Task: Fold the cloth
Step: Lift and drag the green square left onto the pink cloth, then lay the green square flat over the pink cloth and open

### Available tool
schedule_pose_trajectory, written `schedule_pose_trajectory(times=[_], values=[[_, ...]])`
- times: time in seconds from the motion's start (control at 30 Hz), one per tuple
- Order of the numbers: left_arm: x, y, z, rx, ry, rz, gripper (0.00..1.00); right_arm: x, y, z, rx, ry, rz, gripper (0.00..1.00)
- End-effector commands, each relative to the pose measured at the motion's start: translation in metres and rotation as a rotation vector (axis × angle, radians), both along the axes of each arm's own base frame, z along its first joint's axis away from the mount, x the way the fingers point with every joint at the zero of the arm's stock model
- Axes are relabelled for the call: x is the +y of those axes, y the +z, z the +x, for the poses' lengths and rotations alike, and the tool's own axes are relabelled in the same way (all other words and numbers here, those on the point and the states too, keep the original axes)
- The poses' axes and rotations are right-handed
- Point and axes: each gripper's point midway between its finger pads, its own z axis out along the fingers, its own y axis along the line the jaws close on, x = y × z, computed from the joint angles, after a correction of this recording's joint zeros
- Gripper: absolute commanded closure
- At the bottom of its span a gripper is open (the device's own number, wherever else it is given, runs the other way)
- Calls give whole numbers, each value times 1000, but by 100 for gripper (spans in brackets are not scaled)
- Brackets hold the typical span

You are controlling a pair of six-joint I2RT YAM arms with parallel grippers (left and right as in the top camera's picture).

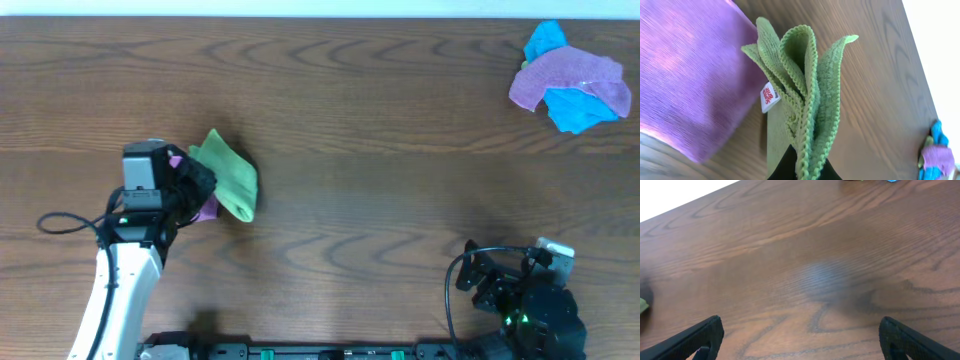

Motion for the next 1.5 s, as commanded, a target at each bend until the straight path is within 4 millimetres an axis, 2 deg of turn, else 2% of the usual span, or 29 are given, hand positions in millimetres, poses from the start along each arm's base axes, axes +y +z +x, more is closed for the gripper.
schedule_pose_trajectory(times=[0.0,0.33,0.53,0.77,0.97,1.27,1.47], values=[[13,16,9,-59,-7,40,94,-5,1,0,-7,-30,3,1],[43,32,20,-121,56,72,94,-5,1,0,-7,-30,3,1],[53,44,23,-149,57,70,94,-5,1,0,-7,-30,3,1],[54,25,4,-51,23,94,94,-5,1,0,-7,-30,3,1],[62,12,-10,29,43,130,94,-5,1,0,-7,-30,3,1],[100,-6,-43,163,122,178,94,-5,1,0,-7,-30,3,1],[105,-18,-55,204,142,169,95,-5,1,0,-7,-30,3,1]])
